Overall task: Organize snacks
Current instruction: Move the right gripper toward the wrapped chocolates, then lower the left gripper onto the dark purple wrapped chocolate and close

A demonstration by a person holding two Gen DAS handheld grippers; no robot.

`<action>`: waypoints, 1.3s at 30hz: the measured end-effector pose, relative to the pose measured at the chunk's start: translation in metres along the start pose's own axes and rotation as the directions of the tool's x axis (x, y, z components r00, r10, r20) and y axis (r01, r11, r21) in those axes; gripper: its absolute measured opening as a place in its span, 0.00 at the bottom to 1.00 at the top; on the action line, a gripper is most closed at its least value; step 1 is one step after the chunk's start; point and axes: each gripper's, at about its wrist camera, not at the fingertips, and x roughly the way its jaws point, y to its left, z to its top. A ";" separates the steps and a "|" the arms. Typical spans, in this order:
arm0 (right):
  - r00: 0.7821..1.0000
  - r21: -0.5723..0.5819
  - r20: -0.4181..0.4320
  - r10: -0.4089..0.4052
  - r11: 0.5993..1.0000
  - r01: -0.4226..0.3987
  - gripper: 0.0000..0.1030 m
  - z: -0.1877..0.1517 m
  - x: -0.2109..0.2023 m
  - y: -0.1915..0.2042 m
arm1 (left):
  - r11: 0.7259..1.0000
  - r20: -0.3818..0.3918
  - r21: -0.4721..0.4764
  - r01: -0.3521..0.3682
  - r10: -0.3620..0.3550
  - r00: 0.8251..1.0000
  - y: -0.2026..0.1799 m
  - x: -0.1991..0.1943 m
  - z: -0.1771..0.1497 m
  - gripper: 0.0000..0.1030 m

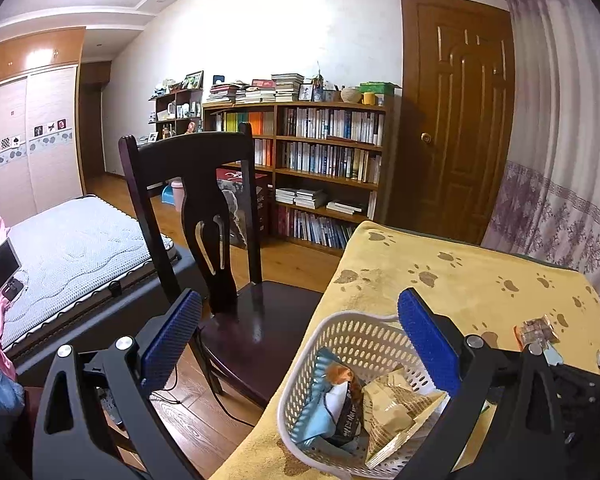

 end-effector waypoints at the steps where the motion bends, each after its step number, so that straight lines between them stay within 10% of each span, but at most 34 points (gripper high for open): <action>1: 1.000 0.008 0.003 -0.004 1.000 0.004 0.61 0.000 -0.001 -0.004 | 1.000 -0.001 0.003 0.001 -0.001 1.000 -0.001 0.000 0.000 0.97; 23: 0.979 0.193 0.062 -0.194 0.965 0.179 0.62 -0.027 -0.069 -0.116 | 0.992 -0.032 0.100 0.081 -0.079 0.996 -0.053 -0.007 -0.017 0.97; 39: 0.960 0.324 0.063 -0.273 0.915 0.239 0.62 -0.055 -0.111 -0.191 | 0.904 -0.143 0.306 0.298 -0.266 0.953 -0.181 -0.021 -0.068 0.97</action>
